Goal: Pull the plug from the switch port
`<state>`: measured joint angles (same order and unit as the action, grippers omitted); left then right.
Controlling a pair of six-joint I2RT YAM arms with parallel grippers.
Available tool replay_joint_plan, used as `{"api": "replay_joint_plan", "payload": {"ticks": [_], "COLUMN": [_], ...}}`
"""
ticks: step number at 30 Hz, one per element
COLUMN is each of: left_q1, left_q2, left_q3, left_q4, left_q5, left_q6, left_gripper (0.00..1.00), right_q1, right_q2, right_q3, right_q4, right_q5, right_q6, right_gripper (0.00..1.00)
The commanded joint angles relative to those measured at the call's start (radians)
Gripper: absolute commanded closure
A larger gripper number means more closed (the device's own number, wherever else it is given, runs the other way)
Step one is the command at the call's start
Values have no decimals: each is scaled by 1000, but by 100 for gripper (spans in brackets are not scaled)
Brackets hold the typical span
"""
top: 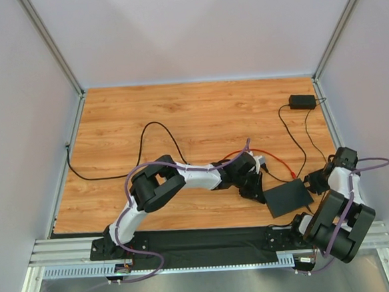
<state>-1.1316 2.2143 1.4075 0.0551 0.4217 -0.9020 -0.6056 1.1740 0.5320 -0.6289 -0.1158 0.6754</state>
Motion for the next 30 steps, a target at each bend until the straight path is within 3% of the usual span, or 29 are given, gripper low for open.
{"api": "replay_joint_plan", "payload": {"ticks": [1, 3, 8, 10, 13, 17, 22, 24, 28, 30], "left_q1": [7, 10, 6, 10, 18, 23, 61, 78, 85, 85], "left_q2": [-18, -65, -270, -315, -297, -210, -45, 19, 73, 88], "left_q3": [-7, -41, -248, -231, -74, 91, 327, 360, 352, 314], "left_q4": [-35, -40, 112, 92, 16, -9, 12, 44, 112, 184], "left_q5": [-84, -113, -245, -239, -198, -120, 11, 37, 13, -27], "left_q6": [66, 75, 187, 245, 317, 333, 189, 102, -4, -60], "left_gripper": [84, 81, 58, 52, 48, 47, 58, 65, 68, 64], "right_q1": [3, 1, 1, 3, 7, 18, 30, 36, 44, 49], "right_q2": [-27, -33, -86, -114, -165, -172, -137, -123, -128, -129], "right_q3": [31, 39, 91, 89, 80, 88, 103, 124, 125, 120], "right_q4": [-117, -127, -132, -126, -114, -129, -146, -163, -172, -169], "right_q5": [-58, -65, -47, -39, -54, -103, -136, -131, -104, -87], "right_q6": [0, 4, -52, -56, -50, -60, -65, -73, -66, -62], "right_gripper": [73, 73, 73, 72, 71, 71, 74, 76, 77, 77]}}
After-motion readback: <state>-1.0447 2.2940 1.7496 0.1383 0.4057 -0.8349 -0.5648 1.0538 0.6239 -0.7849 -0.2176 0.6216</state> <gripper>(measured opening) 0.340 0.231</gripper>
